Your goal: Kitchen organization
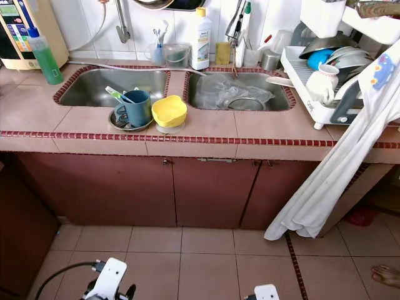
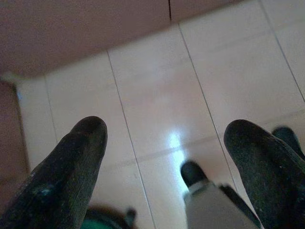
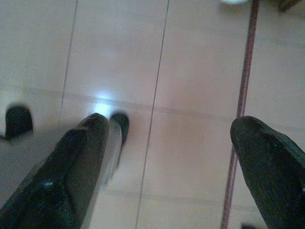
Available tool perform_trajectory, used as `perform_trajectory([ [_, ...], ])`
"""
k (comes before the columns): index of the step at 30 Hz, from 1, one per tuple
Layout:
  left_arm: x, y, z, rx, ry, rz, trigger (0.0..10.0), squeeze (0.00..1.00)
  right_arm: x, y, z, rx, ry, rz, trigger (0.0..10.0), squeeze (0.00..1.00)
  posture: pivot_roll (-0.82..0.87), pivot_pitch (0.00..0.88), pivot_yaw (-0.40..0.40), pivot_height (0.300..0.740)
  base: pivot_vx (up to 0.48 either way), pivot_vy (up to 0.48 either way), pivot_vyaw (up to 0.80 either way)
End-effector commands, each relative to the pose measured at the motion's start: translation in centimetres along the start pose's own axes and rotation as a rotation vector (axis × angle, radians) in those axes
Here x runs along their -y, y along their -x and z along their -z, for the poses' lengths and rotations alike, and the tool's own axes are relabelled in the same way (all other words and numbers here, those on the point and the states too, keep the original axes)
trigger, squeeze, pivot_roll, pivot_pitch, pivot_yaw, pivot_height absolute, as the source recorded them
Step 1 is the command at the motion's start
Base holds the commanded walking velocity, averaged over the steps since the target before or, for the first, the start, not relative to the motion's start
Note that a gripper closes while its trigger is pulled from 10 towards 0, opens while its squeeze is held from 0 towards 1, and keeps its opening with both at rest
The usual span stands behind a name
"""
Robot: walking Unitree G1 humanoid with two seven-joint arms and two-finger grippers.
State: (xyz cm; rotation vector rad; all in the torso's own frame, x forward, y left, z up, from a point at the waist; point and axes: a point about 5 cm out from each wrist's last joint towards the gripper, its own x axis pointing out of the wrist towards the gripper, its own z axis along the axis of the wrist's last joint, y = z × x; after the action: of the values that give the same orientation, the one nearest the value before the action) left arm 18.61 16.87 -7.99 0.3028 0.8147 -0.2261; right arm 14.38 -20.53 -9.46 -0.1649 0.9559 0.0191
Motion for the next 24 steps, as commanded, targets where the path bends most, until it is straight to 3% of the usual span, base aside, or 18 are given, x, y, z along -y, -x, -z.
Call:
perform_trajectory([
  [1,-0.7,-0.3,-1.9,0.095,-0.023,0.006,10.0,0.0,1.0,-0.4,-3.0,0.133,-0.007,0.022,10.0,0.0,-0.12,0.0,0.013,0.74,0.0,0.0,0.0],
  [5,-1.4,-0.4,-3.4,0.167,-0.03,-0.008,10.0,0.0,1.4,-0.5,-4.9,0.224,0.034,0.048,10.0,0.0,-0.12,0.0,0.012,0.74,0.0,0.0,0.0],
  [6,-1.7,-0.5,-4.7,0.231,-0.081,-0.012,10.0,0.0,1.5,-0.5,-6.5,0.3,0.052,0.038,10.0,0.0,-0.11,0.0,0.01,0.74,0.0,0.0,0.0],
  [8,-2.2,-0.5,-6.2,0.309,-0.08,-0.023,10.0,0.0,1.6,-0.4,-8.3,0.389,0.045,0.04,10.0,0.0,-0.11,0.0,0.01,0.74,0.0,0.0,0.0],
  [13,-3.6,-0.2,-9.7,0.479,0.021,-0.052,10.0,0.0,1.4,0.2,-12.0,0.578,0.032,0.033,10.0,0.0,-0.11,0.0,0.007,0.74,0.0,0.0,0.0],
  [15,-3.4,0.4,-11.8,0.602,-0.052,-0.034,10.0,0.0,1.2,0.9,-14.4,0.69,0.066,0.054,10.0,0.0,-0.1,0.0,0.004,0.74,0.0,0.0,0.0],
  [16,-3.4,0.4,-11.8,0.602,-0.052,-0.034,10.0,0.0,1.2,0.9,-14.4,0.69,0.066,0.054,10.0,0.0,-0.1,0.0,0.004,0.74,0.0,0.0,0.0],
  [18,-3.4,0.8,-13.7,0.679,0.015,-0.021,10.0,0.0,1.0,1.7,-16.6,0.79,0.017,0.042,10.0,0.0,-0.1,0.0,0.0,0.74,0.0,0.0,0.0],
  [22,-3.3,1.7,-16.6,0.796,0.059,0.002,10.0,0.0,0.6,3.1,-19.7,0.905,-0.001,0.011,10.0,0.0,-0.1,0.0,-0.002,0.74,0.0,0.0,0.0],
  [24,-3.6,2.3,-18.1,0.836,0.076,0.004,10.0,0.0,0.4,4.8,-22.1,1.017,0.017,0.007,10.0,0.0,-0.1,0.0,-0.001,0.74,0.0,0.0,0.0],
])
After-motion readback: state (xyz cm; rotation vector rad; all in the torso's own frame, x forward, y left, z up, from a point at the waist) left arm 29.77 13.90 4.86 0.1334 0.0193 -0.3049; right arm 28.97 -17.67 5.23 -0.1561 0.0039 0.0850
